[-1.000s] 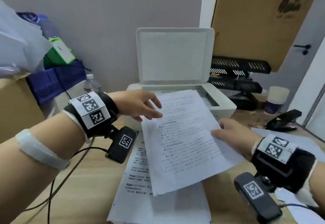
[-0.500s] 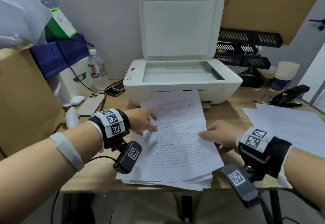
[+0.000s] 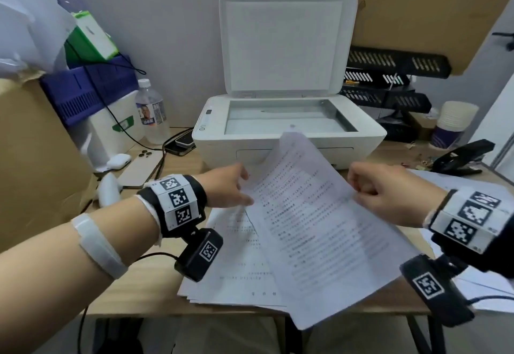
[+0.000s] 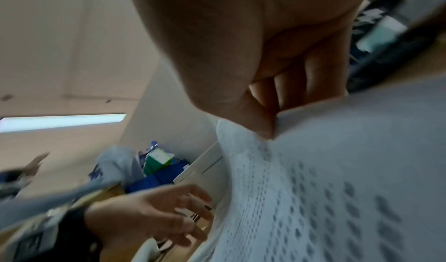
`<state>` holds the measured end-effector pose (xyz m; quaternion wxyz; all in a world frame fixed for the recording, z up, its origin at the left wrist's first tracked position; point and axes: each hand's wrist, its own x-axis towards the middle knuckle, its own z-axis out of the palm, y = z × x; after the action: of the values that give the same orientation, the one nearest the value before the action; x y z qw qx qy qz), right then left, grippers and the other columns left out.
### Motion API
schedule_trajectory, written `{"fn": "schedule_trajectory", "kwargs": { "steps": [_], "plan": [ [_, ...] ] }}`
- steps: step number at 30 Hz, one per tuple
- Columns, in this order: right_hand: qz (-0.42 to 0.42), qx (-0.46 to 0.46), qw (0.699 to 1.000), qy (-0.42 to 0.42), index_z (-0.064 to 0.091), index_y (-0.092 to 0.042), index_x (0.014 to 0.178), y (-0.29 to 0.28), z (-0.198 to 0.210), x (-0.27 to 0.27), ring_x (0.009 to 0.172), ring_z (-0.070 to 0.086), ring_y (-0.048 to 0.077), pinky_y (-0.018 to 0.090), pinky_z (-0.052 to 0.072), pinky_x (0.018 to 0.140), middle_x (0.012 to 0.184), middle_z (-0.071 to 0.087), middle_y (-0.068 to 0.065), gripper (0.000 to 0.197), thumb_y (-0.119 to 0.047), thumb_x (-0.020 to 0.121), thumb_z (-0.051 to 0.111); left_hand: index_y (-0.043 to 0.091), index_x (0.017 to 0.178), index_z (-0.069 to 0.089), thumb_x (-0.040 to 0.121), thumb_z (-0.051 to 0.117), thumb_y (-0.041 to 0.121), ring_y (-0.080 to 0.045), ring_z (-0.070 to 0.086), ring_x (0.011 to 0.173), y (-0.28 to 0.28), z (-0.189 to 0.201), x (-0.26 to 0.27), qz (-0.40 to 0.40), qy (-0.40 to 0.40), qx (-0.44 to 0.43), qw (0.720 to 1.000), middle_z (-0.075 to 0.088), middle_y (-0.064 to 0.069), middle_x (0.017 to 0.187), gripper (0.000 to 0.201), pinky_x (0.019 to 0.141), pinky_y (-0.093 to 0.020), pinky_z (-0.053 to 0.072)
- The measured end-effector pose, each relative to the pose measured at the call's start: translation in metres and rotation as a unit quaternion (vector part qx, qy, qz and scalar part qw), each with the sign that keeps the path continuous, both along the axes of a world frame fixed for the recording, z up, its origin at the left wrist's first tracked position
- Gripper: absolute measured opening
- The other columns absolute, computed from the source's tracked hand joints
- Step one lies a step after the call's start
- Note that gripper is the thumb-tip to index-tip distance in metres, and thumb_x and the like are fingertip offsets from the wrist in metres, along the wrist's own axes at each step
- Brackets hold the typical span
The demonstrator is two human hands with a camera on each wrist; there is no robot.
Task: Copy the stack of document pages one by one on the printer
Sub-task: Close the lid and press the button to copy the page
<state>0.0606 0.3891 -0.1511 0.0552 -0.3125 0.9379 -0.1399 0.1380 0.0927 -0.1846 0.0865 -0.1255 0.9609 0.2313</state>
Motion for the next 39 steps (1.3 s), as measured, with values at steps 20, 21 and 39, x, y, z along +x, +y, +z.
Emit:
{"fn": "schedule_trajectory", "kwargs": {
  "steps": [20, 21, 39],
  "plan": [
    [-0.082, -0.166, 0.937, 0.298, 0.071, -0.019, 0.092, -0.038, 0.157, -0.081, 0.082, 0.062, 0.033, 0.035, 0.051, 0.066, 0.089, 0.070, 0.009, 0.022, -0.025, 0.092, 0.050, 0.018, 0.085, 0.077, 0.088, 0.072, 0.032, -0.013, 0.073, 0.070, -0.026, 0.157, -0.072, 0.029, 0.495, 0.093, 0.863, 0.073, 0.004, 0.078, 0.015, 0.065, -0.042, 0.062],
    [-0.074, -0.200, 0.930, 0.299, 0.074, -0.022, 0.098, -0.038, 0.154, -0.083, 0.086, 0.064, 0.030, 0.036, 0.054, 0.071, 0.093, 0.072, 0.006, 0.023, -0.024, 0.092, 0.052, 0.023, 0.088, 0.079, 0.088, 0.072, 0.036, -0.015, 0.073, 0.074, -0.032, 0.155, -0.076, 0.030, 0.514, 0.088, 0.853, 0.072, 0.005, 0.080, 0.014, 0.067, -0.042, 0.062],
    [-0.030, 0.091, 0.995, 0.019, 0.051, -0.018, 0.139, -0.069, 0.012, -0.159, 0.136, 0.040, 0.033, 0.046, 0.028, 0.114, 0.147, 0.048, 0.011, 0.060, -0.056, 0.099, 0.029, 0.034, 0.135, 0.058, 0.099, 0.037, 0.058, -0.018, 0.049, 0.132, -0.067, 0.053, -0.088, -0.029, 0.073, -0.105, 0.991, 0.057, 0.009, 0.139, 0.048, 0.111, -0.034, 0.036]
  ]
}}
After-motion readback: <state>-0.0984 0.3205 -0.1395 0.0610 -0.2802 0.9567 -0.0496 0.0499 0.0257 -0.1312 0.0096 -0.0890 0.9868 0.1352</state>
